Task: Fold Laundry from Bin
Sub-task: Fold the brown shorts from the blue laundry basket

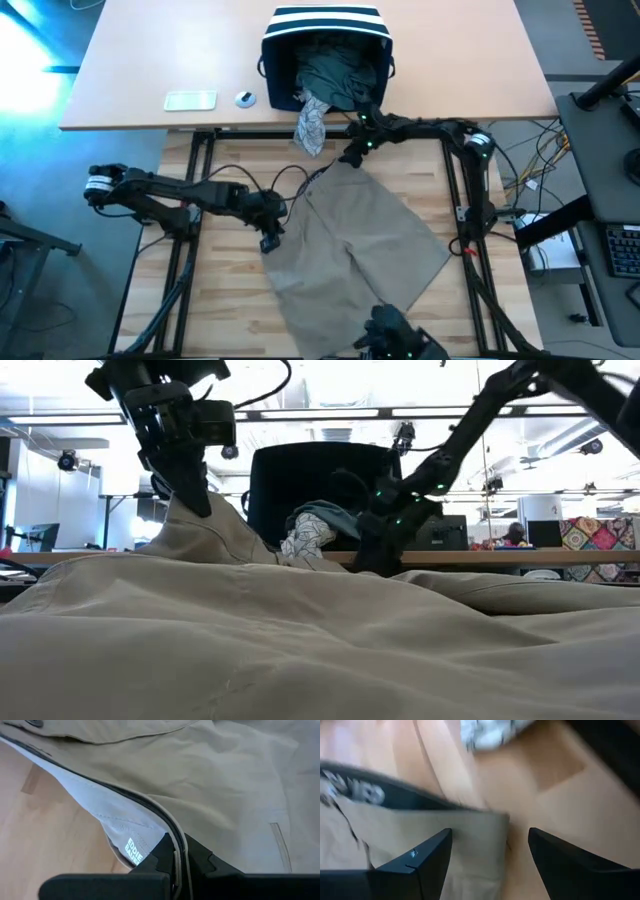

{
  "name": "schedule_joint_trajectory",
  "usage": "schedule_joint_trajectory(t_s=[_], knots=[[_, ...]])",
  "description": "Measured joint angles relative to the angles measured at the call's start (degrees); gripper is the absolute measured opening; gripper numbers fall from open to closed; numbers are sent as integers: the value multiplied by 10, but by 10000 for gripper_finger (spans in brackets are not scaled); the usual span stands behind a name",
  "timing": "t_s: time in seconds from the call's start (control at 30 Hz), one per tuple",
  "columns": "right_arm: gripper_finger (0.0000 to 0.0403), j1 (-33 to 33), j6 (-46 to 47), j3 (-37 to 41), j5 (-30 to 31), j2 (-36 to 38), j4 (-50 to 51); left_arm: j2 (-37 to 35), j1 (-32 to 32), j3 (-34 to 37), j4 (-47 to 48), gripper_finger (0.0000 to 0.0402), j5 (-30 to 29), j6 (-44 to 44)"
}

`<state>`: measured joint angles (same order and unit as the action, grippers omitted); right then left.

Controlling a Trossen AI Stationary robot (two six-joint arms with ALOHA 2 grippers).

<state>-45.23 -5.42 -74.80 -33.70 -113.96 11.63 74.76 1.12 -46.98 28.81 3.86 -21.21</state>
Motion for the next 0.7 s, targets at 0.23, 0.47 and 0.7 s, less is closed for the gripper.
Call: schedule_joint_trajectory(t_s=[0.23,0.47,0.7], knots=[[230,5,-12,-87,-94,-71,88,0,0,8,11,0,-11,4],[110,8,-19,-95,-70,-76,91,-9,-8,38,22,0,-14,-12],[14,18,-24,-85,52,38,123,-44,-106,60,-24,0,2,-18]])
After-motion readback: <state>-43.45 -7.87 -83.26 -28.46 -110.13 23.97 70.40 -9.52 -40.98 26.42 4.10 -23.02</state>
